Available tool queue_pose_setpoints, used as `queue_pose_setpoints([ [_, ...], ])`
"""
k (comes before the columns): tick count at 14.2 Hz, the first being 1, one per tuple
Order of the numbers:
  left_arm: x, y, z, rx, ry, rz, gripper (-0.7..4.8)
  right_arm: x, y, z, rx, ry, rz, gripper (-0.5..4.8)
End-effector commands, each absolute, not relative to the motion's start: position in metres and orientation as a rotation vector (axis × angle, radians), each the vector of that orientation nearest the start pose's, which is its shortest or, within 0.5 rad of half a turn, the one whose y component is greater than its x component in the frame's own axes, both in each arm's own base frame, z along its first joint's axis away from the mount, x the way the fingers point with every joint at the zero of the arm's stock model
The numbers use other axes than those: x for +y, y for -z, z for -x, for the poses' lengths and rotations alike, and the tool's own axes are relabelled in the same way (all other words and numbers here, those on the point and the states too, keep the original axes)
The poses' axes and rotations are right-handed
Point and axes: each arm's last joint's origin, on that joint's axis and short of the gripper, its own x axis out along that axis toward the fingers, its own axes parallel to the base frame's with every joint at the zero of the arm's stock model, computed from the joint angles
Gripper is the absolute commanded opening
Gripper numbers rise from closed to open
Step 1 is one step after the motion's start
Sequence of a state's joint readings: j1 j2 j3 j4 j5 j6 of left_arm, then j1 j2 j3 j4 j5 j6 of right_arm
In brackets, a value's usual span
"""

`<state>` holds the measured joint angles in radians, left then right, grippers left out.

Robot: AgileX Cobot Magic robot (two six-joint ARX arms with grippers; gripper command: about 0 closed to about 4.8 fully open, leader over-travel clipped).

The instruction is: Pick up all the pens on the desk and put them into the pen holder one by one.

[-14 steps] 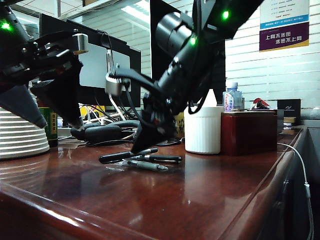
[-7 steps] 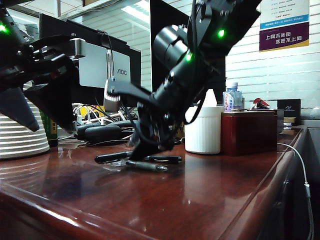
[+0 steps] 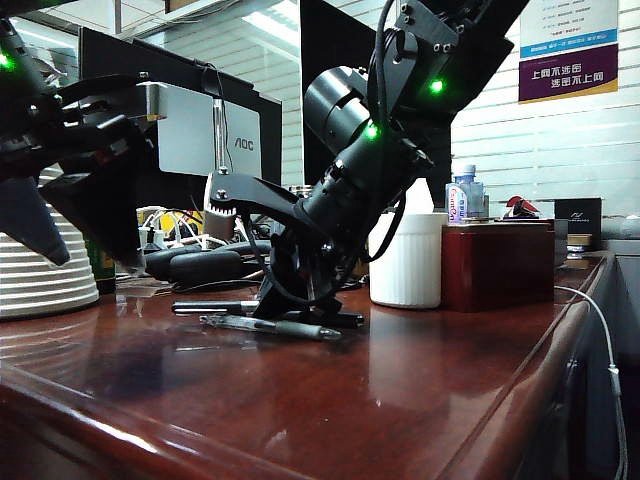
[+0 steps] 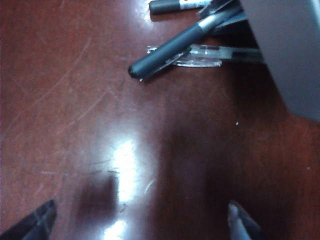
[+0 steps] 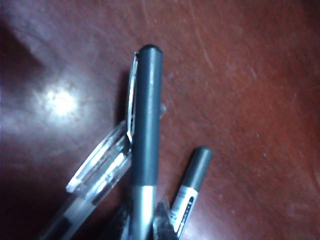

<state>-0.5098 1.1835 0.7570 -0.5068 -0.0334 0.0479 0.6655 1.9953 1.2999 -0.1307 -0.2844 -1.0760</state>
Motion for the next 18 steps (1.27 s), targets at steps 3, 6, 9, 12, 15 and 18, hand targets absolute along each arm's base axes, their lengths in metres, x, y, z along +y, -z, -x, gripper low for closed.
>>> queue_pose_setpoints([
  [3, -0.109, -0.226, -0.198, 0.882, 0.449, -0.297, 4.79, 0.266, -0.185, -0.328, 0.277, -1.137, 0.972, -0.02],
  [6, -0.110, -0.227, -0.200, 0.862, 0.450, -0.291, 4.79, 0.257, -0.242, -0.326, 0.216, -0.995, 0.627, -0.02],
  [9, -0.112, -0.230, -0.202, 0.824, 0.452, -0.280, 4.79, 0.219, -0.315, -0.330, 0.067, -0.884, 0.125, -0.02],
  [12, -0.113, -0.232, -0.204, 0.790, 0.457, -0.268, 4.79, 0.167, -0.340, -0.332, -0.060, -0.733, -0.032, -0.02],
  [15, -0.115, -0.236, -0.208, 0.728, 0.460, -0.252, 4.79, 0.132, -0.305, -0.328, -0.107, -0.655, -0.157, -0.02],
  [18, -0.116, -0.239, -0.210, 0.689, 0.458, -0.242, 4.79, 0.129, -0.250, -0.338, -0.069, -0.628, -0.155, -0.02],
])
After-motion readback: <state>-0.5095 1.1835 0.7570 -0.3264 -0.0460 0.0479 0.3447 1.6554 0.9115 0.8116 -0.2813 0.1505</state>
